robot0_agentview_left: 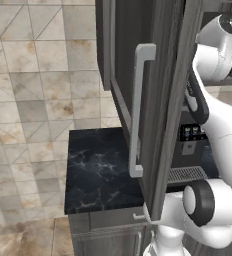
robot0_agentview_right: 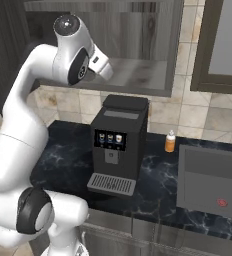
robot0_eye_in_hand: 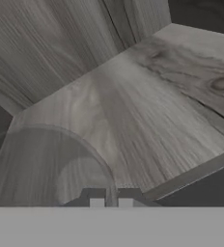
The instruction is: Move the glass cup from next to the sink to the open cabinet. Then, move the bowl with the lemon to the fridge to clear the area for faucet cleaning.
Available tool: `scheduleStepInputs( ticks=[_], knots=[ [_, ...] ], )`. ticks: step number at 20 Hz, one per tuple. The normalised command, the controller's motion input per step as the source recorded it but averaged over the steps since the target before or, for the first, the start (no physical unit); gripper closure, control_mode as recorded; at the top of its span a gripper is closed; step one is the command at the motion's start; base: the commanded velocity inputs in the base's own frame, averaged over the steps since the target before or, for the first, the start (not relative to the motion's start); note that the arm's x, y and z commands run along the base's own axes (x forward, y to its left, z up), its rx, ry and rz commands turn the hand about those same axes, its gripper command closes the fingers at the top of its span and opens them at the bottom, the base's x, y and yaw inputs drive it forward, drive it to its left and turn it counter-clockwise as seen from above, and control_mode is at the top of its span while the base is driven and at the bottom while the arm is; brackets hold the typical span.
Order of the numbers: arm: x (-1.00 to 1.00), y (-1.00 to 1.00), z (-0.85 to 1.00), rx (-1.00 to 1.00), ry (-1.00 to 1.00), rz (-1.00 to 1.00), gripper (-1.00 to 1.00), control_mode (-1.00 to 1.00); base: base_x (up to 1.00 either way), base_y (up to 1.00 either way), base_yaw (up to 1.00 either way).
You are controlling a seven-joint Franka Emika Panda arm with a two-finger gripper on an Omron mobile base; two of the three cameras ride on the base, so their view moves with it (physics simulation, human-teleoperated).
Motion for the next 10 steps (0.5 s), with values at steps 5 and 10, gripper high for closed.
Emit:
scheduleStepInputs(
  ticks=[5,10],
  knots=[
    [0.44,0.0,0.0,0.0,0.0,0.0,1.0,-1.0,0.0,0.0,0.0],
    [0.25,0.0,0.0,0.0,0.0,0.0,-1.0,-1.0,0.0,0.0,0.0]
  ],
)
